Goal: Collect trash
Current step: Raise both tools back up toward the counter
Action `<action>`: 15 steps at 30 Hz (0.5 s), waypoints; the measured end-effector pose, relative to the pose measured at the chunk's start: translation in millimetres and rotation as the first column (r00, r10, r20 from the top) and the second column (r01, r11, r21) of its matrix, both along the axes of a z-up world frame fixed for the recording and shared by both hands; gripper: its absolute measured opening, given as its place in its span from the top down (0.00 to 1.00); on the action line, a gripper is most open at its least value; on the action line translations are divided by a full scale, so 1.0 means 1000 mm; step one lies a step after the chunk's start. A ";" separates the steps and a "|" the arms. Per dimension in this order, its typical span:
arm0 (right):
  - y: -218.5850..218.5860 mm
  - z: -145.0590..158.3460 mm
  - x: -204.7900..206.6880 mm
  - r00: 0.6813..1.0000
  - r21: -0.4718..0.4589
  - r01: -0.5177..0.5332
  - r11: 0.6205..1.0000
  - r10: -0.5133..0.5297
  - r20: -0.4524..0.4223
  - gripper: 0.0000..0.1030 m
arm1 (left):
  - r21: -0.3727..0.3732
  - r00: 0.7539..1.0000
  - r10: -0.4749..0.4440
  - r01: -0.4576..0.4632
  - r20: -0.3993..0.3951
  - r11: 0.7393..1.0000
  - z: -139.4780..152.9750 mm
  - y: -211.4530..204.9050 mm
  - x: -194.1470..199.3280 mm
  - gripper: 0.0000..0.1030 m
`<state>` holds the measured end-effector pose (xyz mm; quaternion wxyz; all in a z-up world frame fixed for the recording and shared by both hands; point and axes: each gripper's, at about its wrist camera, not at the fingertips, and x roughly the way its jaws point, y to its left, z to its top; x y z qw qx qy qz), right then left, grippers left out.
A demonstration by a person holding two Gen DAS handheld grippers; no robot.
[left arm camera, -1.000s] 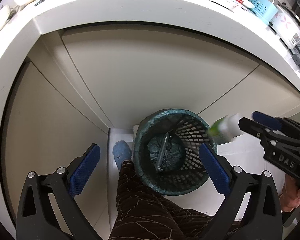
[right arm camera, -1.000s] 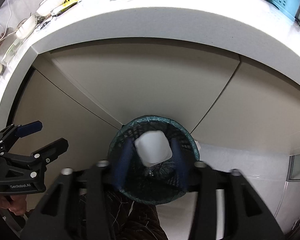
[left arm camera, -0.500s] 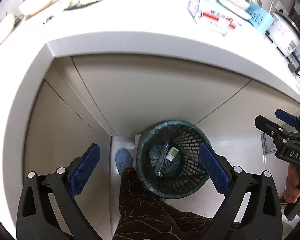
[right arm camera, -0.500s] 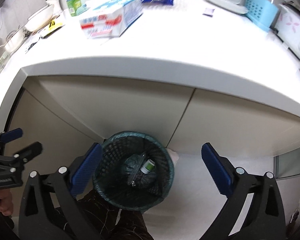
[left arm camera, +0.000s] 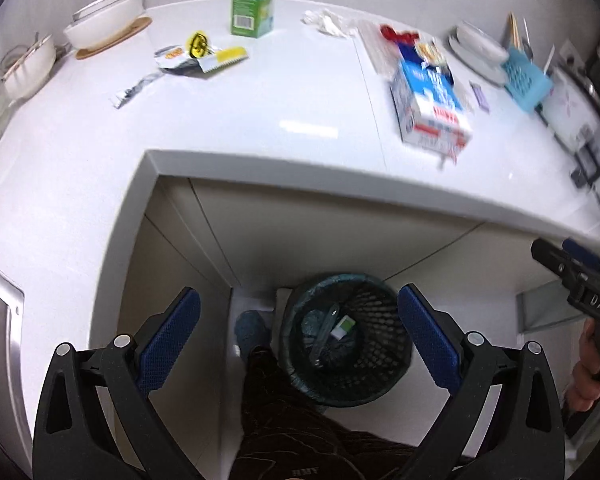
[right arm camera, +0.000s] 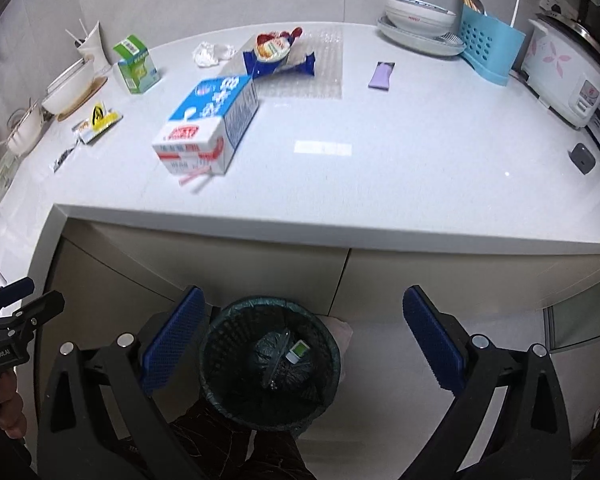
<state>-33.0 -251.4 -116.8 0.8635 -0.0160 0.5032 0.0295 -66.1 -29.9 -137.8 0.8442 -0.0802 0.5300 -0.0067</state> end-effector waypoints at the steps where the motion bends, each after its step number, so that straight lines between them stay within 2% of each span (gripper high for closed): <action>1: 0.001 0.004 0.002 1.000 0.004 0.004 1.000 -0.004 0.005 0.08 | -0.001 1.000 0.008 -0.008 0.001 1.000 0.005 0.003 0.003 0.06; 15: 0.022 0.050 0.036 0.999 0.018 0.005 1.000 -0.006 0.050 0.08 | 0.016 0.997 0.052 -0.053 0.059 0.998 0.049 0.034 0.047 0.06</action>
